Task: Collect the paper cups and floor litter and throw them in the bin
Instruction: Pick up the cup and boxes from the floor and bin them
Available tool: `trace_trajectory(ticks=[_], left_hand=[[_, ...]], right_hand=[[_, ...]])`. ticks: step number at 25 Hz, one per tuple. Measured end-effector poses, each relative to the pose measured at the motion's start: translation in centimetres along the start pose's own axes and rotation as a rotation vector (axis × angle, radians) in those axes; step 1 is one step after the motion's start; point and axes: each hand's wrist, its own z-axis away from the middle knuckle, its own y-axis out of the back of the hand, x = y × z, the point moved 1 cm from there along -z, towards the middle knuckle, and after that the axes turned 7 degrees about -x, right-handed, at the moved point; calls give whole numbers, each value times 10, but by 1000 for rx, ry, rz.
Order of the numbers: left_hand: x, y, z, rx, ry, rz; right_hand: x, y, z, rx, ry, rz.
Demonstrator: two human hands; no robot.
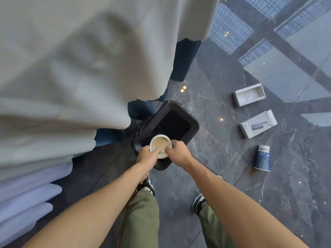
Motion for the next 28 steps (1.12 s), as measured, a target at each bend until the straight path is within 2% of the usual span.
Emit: trace_trajectory(ticks=[5, 10, 15, 22, 28], left_hand=[[6, -2, 28, 1, -35, -80], [37, -30, 105, -13, -51, -150], [102, -125, 207, -44, -182, -321], [210, -286, 365, -160, -461, -645], [277, -381, 423, -262, -653, -724]], right_hand=[[9, 24, 44, -69, 5, -15], [40, 84, 140, -40, -3, -76], [111, 187, 256, 62, -17, -189], [192, 341, 414, 327, 58, -417], [237, 409, 468, 560, 20, -396]])
